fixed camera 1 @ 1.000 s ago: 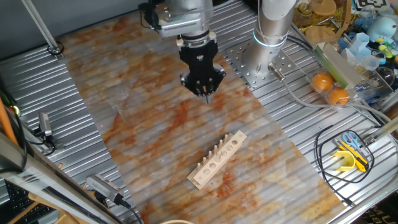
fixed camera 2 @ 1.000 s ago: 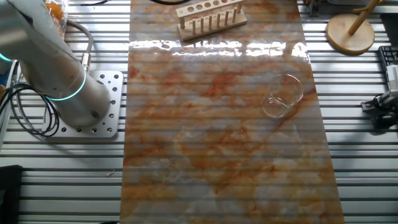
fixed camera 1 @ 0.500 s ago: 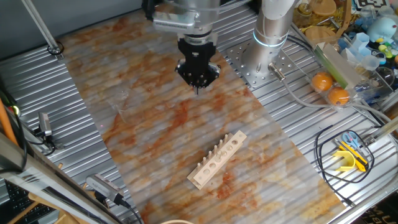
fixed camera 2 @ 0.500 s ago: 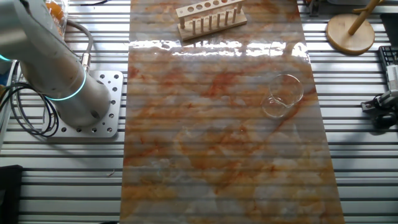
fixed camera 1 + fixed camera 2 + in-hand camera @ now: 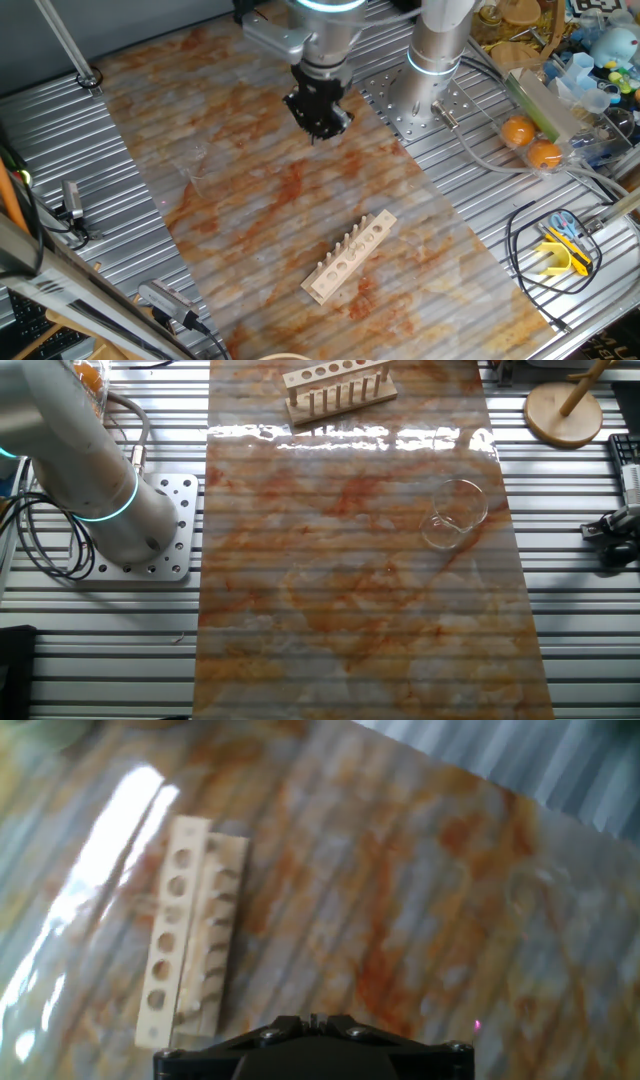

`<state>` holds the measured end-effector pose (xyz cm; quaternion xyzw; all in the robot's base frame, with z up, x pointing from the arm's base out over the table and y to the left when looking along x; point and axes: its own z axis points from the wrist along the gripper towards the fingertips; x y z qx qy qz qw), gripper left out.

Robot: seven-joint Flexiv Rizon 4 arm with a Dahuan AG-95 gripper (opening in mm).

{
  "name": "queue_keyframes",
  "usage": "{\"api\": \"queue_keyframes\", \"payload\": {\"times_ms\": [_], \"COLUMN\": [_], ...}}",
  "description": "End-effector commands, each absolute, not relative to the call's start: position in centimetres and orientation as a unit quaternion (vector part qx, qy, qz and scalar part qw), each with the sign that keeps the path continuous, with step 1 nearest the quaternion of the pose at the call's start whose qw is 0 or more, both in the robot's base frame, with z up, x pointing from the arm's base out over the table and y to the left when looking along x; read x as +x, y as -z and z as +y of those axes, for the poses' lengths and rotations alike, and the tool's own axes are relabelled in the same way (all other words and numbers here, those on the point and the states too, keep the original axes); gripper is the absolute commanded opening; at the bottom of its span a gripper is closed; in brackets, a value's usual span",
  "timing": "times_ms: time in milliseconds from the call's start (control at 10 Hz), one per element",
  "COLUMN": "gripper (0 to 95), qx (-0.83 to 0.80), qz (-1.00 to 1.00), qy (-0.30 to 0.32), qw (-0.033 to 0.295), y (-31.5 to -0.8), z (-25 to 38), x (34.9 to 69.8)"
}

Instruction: Pour out the test tube

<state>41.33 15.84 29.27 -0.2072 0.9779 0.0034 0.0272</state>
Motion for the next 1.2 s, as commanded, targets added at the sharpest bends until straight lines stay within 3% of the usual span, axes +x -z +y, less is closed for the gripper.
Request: {"api": "queue_keyframes", "payload": {"times_ms": [100,600,1200], "gripper": [0.0,0.0,0.0], "qx": [-0.136,-0.174,-0.193], "qz": [0.990,0.984,0.979], "qy": [0.025,0.046,0.058], "qw": [0.010,0.004,-0.008], "y": [-29.0,-27.0,-27.1], "z": [13.4,3.7,0.8], "x": [42.8,46.6,46.6]}}
